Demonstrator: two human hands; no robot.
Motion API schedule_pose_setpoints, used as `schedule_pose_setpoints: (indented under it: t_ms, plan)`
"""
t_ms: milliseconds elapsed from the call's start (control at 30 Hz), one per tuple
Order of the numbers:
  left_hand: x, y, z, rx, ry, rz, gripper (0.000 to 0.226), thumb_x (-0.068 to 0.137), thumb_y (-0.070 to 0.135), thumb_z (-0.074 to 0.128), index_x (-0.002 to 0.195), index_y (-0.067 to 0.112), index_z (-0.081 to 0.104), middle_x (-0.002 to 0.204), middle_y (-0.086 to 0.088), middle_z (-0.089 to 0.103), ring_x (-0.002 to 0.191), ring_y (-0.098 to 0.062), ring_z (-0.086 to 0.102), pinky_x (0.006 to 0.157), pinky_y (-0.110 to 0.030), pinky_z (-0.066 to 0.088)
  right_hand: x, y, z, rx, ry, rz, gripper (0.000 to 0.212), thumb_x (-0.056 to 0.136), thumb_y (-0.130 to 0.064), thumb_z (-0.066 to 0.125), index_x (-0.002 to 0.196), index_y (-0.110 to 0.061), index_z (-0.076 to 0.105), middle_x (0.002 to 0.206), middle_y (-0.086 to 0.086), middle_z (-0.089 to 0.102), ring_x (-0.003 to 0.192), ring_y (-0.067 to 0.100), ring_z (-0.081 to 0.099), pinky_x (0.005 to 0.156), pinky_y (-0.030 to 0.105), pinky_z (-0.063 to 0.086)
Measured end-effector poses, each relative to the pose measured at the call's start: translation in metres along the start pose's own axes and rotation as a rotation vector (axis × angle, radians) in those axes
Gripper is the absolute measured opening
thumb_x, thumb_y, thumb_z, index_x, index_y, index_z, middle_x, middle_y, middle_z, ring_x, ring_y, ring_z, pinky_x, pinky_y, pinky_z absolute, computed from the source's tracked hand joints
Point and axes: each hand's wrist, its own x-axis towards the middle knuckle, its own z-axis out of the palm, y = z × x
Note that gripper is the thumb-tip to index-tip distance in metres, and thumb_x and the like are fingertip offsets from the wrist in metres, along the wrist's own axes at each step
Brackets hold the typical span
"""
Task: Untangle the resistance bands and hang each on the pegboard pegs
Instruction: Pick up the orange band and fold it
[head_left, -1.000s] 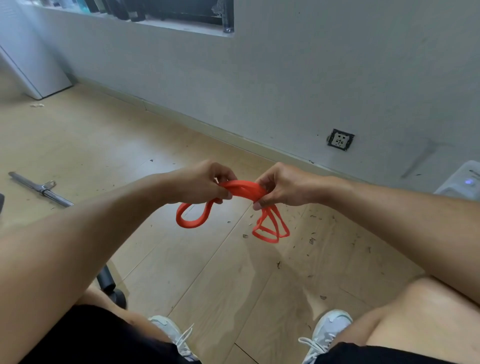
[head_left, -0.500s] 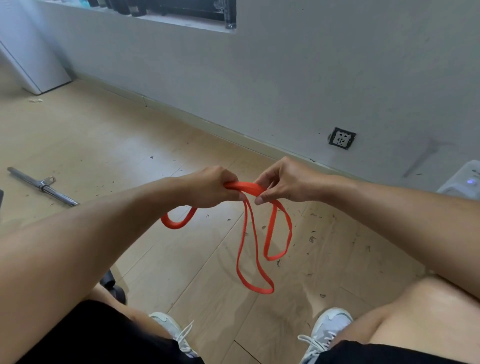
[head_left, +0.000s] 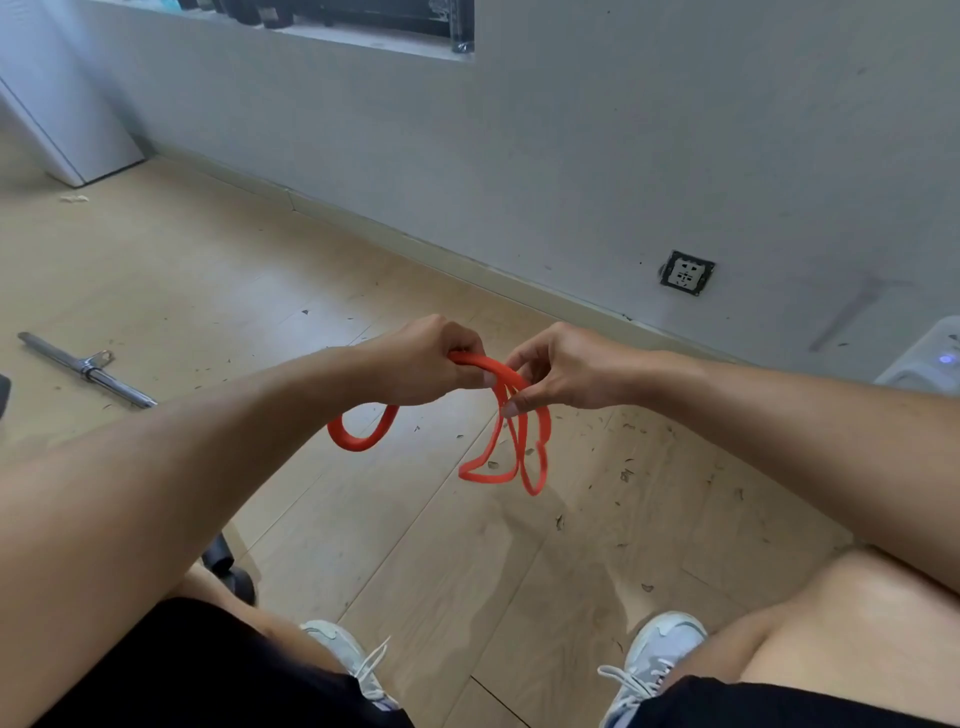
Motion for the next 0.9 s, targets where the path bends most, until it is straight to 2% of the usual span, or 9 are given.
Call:
schedule_pose_setpoints:
  t_ms: [100,267,367,433,500,633,767,833,900]
  plan:
    - [0.000,0.001,0.000,-0.012,0.019,0.020,0.020,0.098,0.036,0.063,0.090,0.018,0.068,0.063,0.004,0.052,0.052,-0.008,0.041,0.052,-0.021,0.035,-0.001,0.000,0.004,-0.003,0.017,-0.002,0.023,0.085,-0.031,0.082,0.106,-0.022,0.080,0.089,-0.006,0.079,0.086,0.009,0.074,0.082,0.030,0.058]
    - [0.000,-0.001,-0.001,-0.022,0.023,0.035,0.020,0.097,0.036,0.063,0.087,0.020,0.067,0.063,0.004,0.051,0.052,-0.007,0.041,0.051,-0.020,0.035,-0.002,-0.001,0.005,0.029,0.041,-0.011,0.021,0.085,-0.026,0.082,0.103,-0.017,0.082,0.090,-0.006,0.080,0.090,0.011,0.076,0.085,0.028,0.058]
    - [0.001,-0.004,-0.003,-0.046,0.041,0.024,0.019,0.097,0.037,0.064,0.088,0.021,0.068,0.068,0.005,0.063,0.055,-0.007,0.057,0.055,-0.020,0.047,-0.001,0.002,0.005,0.069,0.052,-0.018,0.022,0.086,-0.023,0.082,0.105,-0.014,0.080,0.093,-0.002,0.081,0.089,0.012,0.078,0.091,0.033,0.060]
    - [-0.001,-0.004,-0.005,-0.100,0.059,0.016,0.017,0.097,0.035,0.065,0.092,0.020,0.069,0.077,0.006,0.072,0.066,-0.006,0.071,0.064,-0.018,0.055,0.000,0.005,0.005,0.102,0.060,-0.028,0.020,0.087,-0.021,0.082,0.104,-0.012,0.076,0.097,0.001,0.081,0.092,0.015,0.078,0.096,0.039,0.059]
    - [-0.002,-0.005,-0.007,-0.153,0.088,0.033,0.017,0.096,0.033,0.066,0.097,0.017,0.071,0.084,0.005,0.076,0.077,-0.005,0.074,0.073,-0.019,0.057,0.000,0.005,0.003,0.158,0.049,-0.024,0.019,0.088,-0.015,0.081,0.103,-0.013,0.070,0.101,0.003,0.081,0.096,0.018,0.078,0.099,0.042,0.058]
    - [-0.003,-0.007,-0.012,-0.296,0.153,0.035,0.019,0.098,0.029,0.063,0.101,0.013,0.071,0.090,0.002,0.078,0.086,-0.009,0.075,0.083,-0.025,0.058,0.001,0.007,-0.002,0.126,0.052,0.018,0.018,0.087,-0.022,0.082,0.100,-0.015,0.072,0.095,0.004,0.079,0.090,0.017,0.078,0.091,0.034,0.058]
    - [-0.004,-0.014,-0.013,-0.433,0.138,0.005,0.021,0.101,0.024,0.059,0.108,0.006,0.068,0.096,-0.007,0.077,0.093,-0.019,0.075,0.093,-0.034,0.059,-0.003,0.008,-0.011,0.091,0.065,0.024,0.018,0.087,-0.023,0.082,0.102,-0.016,0.077,0.093,0.004,0.079,0.086,0.016,0.078,0.086,0.030,0.060]
    - [-0.004,-0.018,-0.015,-0.422,0.143,-0.011,0.022,0.101,0.025,0.059,0.108,0.006,0.068,0.096,-0.007,0.077,0.092,-0.019,0.075,0.094,-0.037,0.059,-0.006,0.004,-0.015,0.070,0.114,-0.003,0.017,0.089,-0.021,0.080,0.105,-0.016,0.075,0.094,0.004,0.078,0.084,0.016,0.077,0.081,0.025,0.060]
    - [-0.005,-0.021,-0.016,-0.387,0.132,-0.033,0.023,0.100,0.029,0.060,0.106,0.008,0.068,0.094,-0.005,0.077,0.090,-0.016,0.075,0.091,-0.035,0.058,-0.007,0.001,-0.016,0.052,0.205,-0.038,0.020,0.089,-0.020,0.079,0.108,-0.016,0.073,0.092,0.003,0.074,0.082,0.017,0.076,0.079,0.027,0.060]
